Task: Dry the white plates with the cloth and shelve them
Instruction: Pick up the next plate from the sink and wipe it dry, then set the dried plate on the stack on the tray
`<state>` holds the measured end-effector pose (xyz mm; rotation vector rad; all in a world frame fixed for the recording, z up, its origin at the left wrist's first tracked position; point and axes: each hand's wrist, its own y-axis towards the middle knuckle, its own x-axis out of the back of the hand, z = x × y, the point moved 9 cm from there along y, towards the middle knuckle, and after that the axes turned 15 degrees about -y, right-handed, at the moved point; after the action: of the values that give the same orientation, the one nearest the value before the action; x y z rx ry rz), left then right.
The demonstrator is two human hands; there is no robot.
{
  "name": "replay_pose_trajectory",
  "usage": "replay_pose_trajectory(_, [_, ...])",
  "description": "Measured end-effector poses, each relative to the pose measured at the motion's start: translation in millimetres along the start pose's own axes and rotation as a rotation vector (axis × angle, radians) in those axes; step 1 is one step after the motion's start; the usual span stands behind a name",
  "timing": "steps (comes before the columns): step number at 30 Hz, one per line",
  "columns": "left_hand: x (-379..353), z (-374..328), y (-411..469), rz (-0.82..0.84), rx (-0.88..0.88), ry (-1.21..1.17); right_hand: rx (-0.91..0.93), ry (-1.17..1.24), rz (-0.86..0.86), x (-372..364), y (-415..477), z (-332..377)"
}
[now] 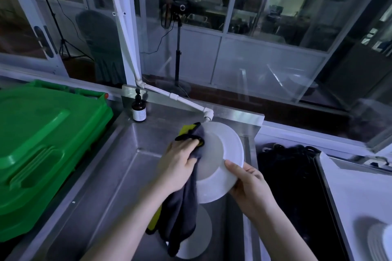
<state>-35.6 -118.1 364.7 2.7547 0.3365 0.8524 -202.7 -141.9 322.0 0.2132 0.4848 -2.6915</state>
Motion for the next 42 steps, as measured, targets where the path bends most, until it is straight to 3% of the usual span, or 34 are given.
replay_pose_trajectory(5, [24, 37, -8, -0.172, 0.161, 0.075, 0.047, -0.171, -0.053, 14, 0, 8])
replay_pose_trajectory(11, [27, 93, -11, -0.139, 0.407, 0.016, 0.176, -0.601, -0.088, 12, 6, 20])
replay_pose_trajectory(13, [17, 113, -7, -0.101, 0.559, -0.212, 0.237, -0.853, -0.102, 9, 9, 20])
replay_pose_trajectory(17, [-8, 142, -17, -0.176, 0.930, -0.880, 0.420, -1.276, -0.102, -7, 7, 16])
replay_pose_trajectory(20, [-25, 149, -23, -0.073, 1.042, -1.039, 0.637, -1.528, -0.096, -26, -8, 18])
replay_pose_trajectory(23, [-41, 146, -24, 0.163, 1.009, -0.942, 0.834, -1.714, -0.099, -31, -20, 12])
replay_pose_trajectory(28, [-51, 131, -13, 0.215, 0.784, -0.830, 0.980, -1.870, -0.130, -11, -41, 3])
replay_pose_trajectory(31, [-63, 112, -12, 0.172, 0.733, -0.873, 0.900, -1.831, -0.180, 10, -44, 5])
replay_pose_trajectory(35, [-82, 88, -12, 0.109, 0.680, -0.898, 0.537, -1.666, -0.389, 84, -50, 13])
replay_pose_trajectory(38, [-96, 66, -12, 0.037, 0.648, -0.912, 0.234, -1.217, -0.588, 162, -72, 19])
replay_pose_trajectory(40, [-113, 42, -11, 0.043, 0.598, -0.910, 0.076, -0.791, -0.601, 199, -81, 8])
replay_pose_trajectory(42, [-137, 15, -12, 0.070, 0.564, -0.900, 0.027, -0.525, -0.594, 222, -91, 3])
